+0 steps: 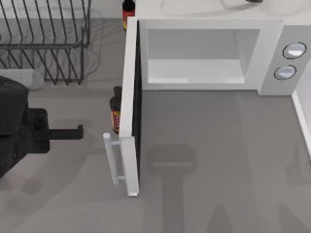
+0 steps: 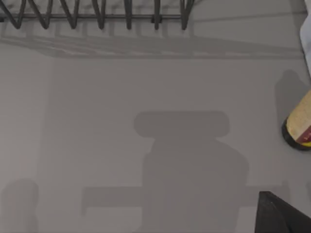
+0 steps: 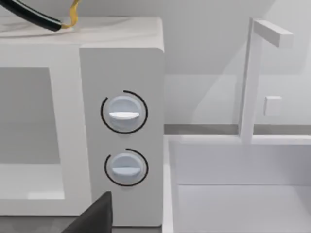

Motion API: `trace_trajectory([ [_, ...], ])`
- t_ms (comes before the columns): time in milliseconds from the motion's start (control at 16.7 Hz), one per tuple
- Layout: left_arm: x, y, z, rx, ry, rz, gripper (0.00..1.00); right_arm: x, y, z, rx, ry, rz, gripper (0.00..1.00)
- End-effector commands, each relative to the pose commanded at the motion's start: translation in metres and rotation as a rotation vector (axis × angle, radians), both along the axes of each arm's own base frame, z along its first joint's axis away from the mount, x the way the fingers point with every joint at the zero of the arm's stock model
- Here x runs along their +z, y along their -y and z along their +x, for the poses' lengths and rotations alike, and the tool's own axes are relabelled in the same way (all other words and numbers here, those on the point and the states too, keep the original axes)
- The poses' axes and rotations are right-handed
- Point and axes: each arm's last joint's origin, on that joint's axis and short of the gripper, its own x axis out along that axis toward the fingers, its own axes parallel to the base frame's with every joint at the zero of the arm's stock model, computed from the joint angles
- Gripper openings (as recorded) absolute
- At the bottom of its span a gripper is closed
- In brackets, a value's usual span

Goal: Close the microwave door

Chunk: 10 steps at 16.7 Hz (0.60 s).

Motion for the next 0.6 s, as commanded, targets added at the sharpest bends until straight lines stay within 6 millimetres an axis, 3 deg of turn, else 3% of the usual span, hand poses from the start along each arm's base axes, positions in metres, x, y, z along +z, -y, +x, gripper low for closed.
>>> trace_trajectory([
  [240, 0.004, 0.019, 0.019, 0.01, -0.088, 0.019, 0.0, 0.0, 0.0, 0.0, 0.0, 0.0, 0.0, 1.0],
  [600, 0.004, 0.02, 0.021, 0.014, -0.095, 0.019, 0.0, 0.0, 0.0, 0.0, 0.0, 0.0, 0.0, 1.0],
])
